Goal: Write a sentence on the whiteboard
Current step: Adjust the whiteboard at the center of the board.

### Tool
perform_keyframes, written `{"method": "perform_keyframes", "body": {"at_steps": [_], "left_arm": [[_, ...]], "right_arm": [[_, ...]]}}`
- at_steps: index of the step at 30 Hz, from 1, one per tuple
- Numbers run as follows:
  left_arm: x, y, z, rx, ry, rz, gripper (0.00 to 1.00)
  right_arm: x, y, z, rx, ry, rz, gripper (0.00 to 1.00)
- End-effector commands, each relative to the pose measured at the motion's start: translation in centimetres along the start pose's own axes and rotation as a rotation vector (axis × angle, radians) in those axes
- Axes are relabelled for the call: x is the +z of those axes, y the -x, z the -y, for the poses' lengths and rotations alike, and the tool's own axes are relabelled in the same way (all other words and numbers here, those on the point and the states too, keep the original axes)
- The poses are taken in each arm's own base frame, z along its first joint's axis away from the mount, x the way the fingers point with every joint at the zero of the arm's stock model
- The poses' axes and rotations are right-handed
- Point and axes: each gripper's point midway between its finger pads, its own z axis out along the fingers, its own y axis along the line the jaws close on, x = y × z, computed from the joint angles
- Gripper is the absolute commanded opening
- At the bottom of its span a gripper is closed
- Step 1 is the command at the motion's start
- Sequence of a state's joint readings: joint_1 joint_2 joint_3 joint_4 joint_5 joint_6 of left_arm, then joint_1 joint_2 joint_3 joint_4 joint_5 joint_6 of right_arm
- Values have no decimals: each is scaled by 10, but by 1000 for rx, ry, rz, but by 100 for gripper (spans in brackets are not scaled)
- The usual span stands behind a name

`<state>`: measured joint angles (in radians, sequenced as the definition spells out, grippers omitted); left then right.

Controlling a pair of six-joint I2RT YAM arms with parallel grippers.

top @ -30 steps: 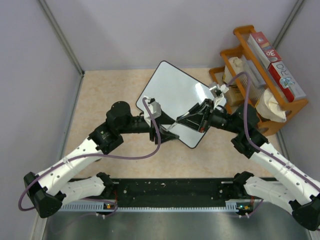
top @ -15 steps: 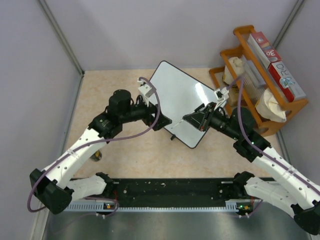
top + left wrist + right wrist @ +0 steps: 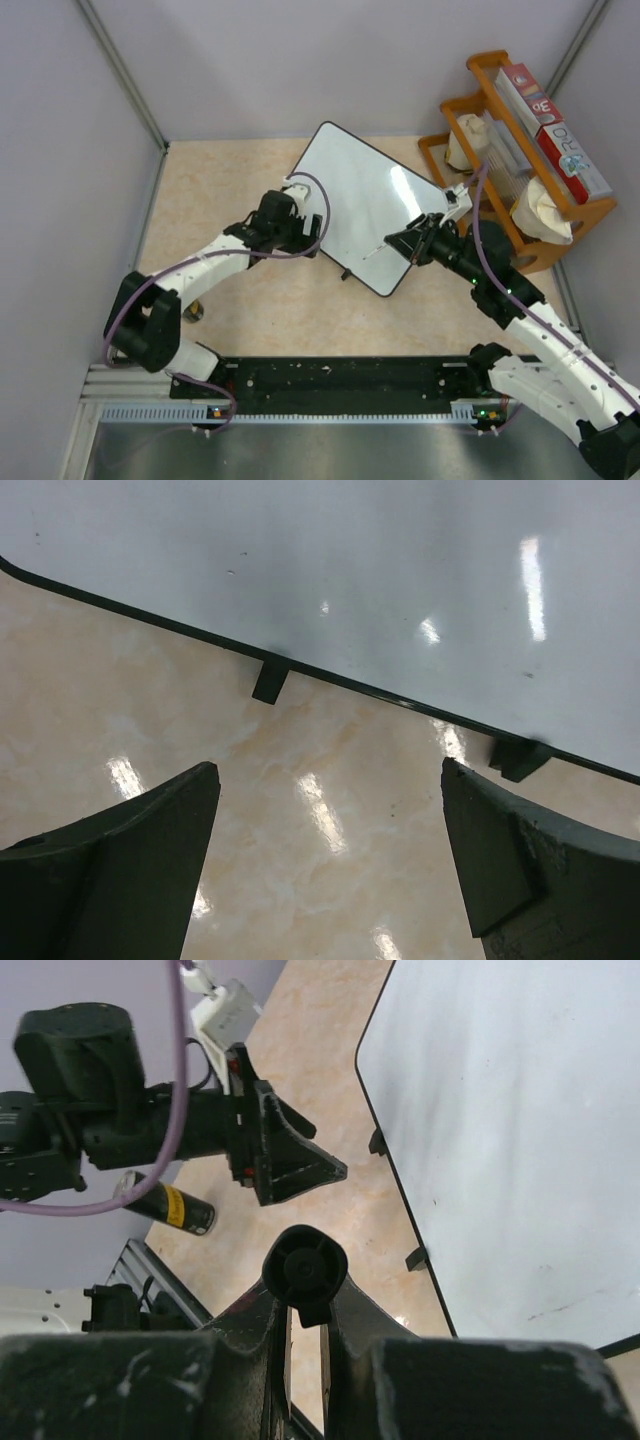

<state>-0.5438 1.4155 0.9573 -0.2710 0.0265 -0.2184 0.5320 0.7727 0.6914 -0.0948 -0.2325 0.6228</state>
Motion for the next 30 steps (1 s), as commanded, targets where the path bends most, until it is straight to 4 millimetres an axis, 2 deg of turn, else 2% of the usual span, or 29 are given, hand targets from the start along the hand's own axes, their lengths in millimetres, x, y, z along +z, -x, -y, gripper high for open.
{"method": "perform_keyframes", "body": {"at_steps": [1, 5, 7, 8, 11, 13, 20, 26, 29, 30], "left_arm": [[32, 9, -14, 47, 37, 38, 94], [64, -13, -19, 69, 33, -82, 81], [72, -18, -22, 75, 41, -108, 76], [77, -27, -25, 75, 48, -132, 74], [86, -31, -35, 83, 91, -127, 70], [88, -28, -35, 70, 86, -126, 64], [97, -31, -44, 38, 105, -134, 56], [101, -28, -46, 47, 108, -136, 54], [100, -27, -45, 50, 98, -135, 49], [101, -28, -44, 54, 95, -137, 43]], "right_arm": [[-5, 11, -6, -5, 28, 37, 0], [-6, 12, -5, -5, 27, 38, 0], [-6, 11, -4, -5, 26, 34, 0], [-8, 13, -5, -4, 29, 37, 0], [-8, 14, -3, -3, 24, 41, 0], [-9, 13, -2, -3, 23, 40, 0], [-11, 13, -3, -5, 25, 40, 0], [-12, 12, -4, 1, 31, 38, 0], [-13, 12, -4, 6, 30, 44, 0], [-14, 13, -5, 7, 33, 46, 0]]}}
